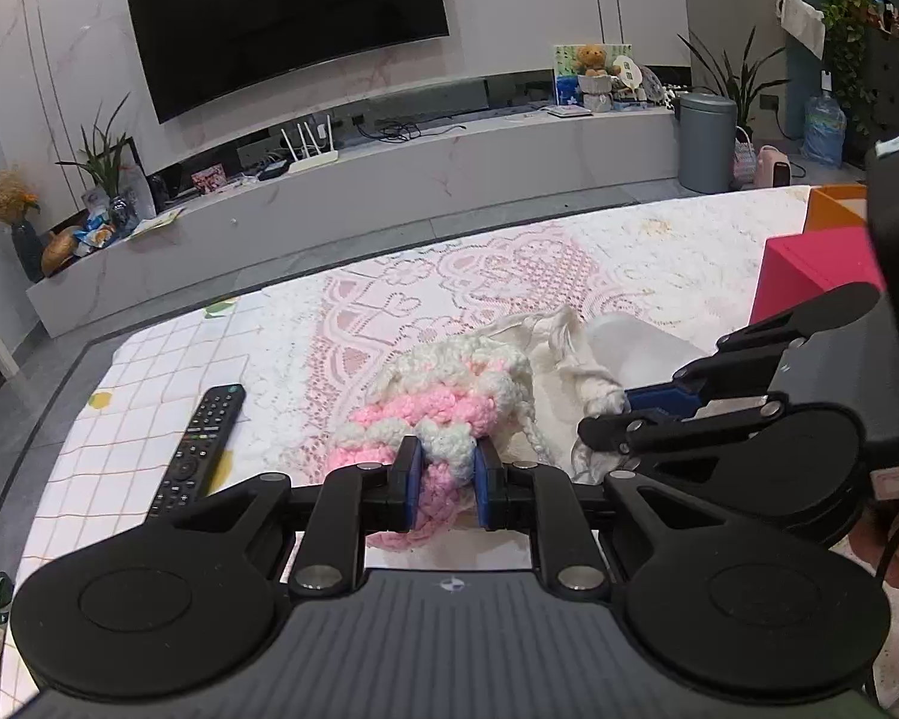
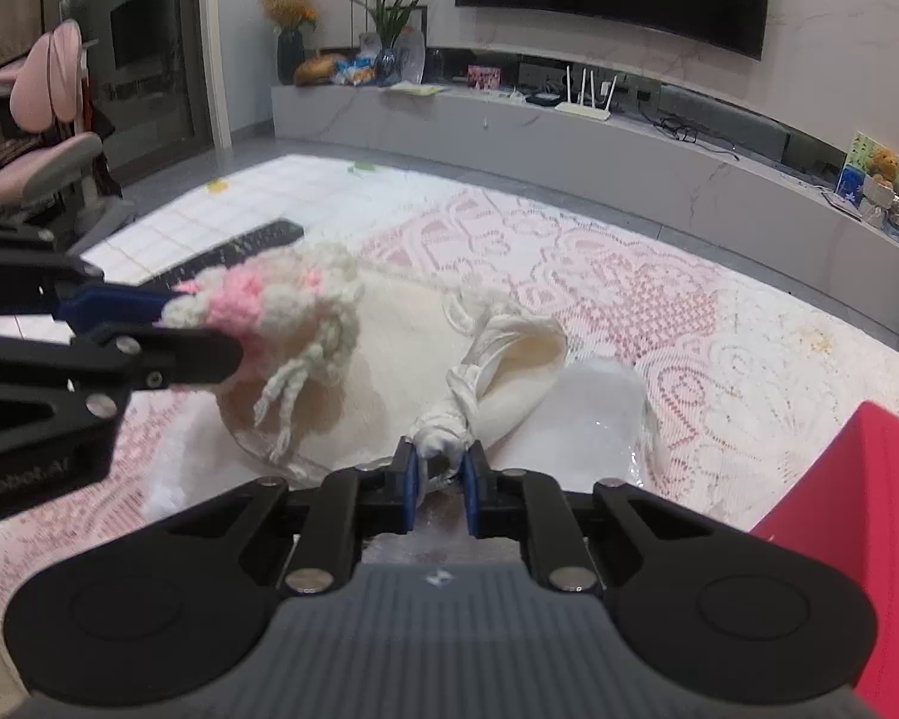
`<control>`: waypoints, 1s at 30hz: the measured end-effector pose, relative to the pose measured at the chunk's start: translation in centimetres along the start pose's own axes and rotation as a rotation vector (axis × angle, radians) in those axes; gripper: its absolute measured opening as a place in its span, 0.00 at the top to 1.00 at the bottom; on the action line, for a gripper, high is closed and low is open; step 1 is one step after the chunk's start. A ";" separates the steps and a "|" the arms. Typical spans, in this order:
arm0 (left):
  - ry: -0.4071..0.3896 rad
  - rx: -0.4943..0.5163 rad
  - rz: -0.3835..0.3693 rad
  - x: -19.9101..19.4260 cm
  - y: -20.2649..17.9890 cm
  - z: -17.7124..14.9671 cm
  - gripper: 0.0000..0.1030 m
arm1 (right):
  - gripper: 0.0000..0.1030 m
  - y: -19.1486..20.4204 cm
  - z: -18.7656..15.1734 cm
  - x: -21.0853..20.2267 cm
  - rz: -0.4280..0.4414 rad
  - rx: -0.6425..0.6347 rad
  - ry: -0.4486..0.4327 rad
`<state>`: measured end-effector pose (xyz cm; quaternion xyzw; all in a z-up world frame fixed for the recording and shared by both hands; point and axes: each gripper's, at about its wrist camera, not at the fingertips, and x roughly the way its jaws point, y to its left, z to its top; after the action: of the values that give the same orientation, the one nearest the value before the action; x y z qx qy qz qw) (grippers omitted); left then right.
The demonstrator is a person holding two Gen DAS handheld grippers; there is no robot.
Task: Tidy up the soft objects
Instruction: 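Grasp the pink crocheted basket with the left tool while the right tool grasps the white bag, then lift the crocheted basket and white bag and carry both over the orange shoebox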
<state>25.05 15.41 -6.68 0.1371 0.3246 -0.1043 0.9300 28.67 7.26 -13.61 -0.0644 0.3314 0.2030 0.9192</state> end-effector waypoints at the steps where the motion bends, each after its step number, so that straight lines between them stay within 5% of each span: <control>1: -0.001 -0.005 0.001 -0.3 0.1 0.1 0.81 | 0.88 0.1 0.2 -0.4 -0.002 0.000 -0.009; 17: -0.054 -0.116 0.058 -7.0 1.3 1.9 0.81 | 0.88 -0.9 4.0 -10.2 0.070 0.060 -0.176; 30: -0.135 -0.201 -0.049 -13.2 -3.2 2.1 0.81 | 0.88 -2.0 1.2 -22.1 0.049 0.084 -0.264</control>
<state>15.24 13.08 2.67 0.0276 0.2732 -0.1031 0.9560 14.76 -1.53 1.31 0.0093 0.2173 0.2180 0.9514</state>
